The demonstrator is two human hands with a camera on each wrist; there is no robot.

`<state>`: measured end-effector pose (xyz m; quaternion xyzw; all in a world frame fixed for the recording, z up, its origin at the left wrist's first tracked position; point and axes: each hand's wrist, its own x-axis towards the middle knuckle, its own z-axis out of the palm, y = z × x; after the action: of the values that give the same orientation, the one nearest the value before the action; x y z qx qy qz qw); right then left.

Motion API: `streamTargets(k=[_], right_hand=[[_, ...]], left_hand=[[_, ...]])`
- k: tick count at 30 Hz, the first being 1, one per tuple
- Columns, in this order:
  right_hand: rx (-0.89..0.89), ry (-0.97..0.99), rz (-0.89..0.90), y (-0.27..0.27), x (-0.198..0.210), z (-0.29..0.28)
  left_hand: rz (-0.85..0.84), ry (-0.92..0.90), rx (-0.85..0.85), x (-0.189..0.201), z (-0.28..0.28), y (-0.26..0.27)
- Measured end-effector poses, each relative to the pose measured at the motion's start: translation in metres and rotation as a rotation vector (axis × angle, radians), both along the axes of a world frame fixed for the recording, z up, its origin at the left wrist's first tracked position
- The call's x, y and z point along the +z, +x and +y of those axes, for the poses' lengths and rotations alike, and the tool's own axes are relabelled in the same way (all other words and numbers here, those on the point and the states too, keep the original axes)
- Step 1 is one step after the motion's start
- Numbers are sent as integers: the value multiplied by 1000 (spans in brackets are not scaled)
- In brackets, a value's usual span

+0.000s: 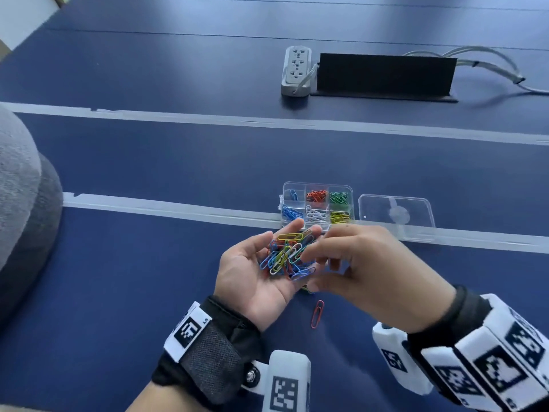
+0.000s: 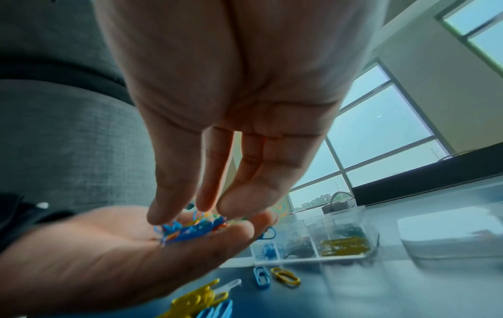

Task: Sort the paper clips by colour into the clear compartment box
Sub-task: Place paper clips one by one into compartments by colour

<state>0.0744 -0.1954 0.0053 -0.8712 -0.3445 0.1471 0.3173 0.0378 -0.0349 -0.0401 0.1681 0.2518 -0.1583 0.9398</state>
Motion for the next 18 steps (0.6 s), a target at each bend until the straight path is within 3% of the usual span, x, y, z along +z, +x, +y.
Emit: streamTargets(k=[18], right_hand=[[95,-146,-113,-5,-1,14]], left_hand=[[14,-6,22,1,-8,-1]])
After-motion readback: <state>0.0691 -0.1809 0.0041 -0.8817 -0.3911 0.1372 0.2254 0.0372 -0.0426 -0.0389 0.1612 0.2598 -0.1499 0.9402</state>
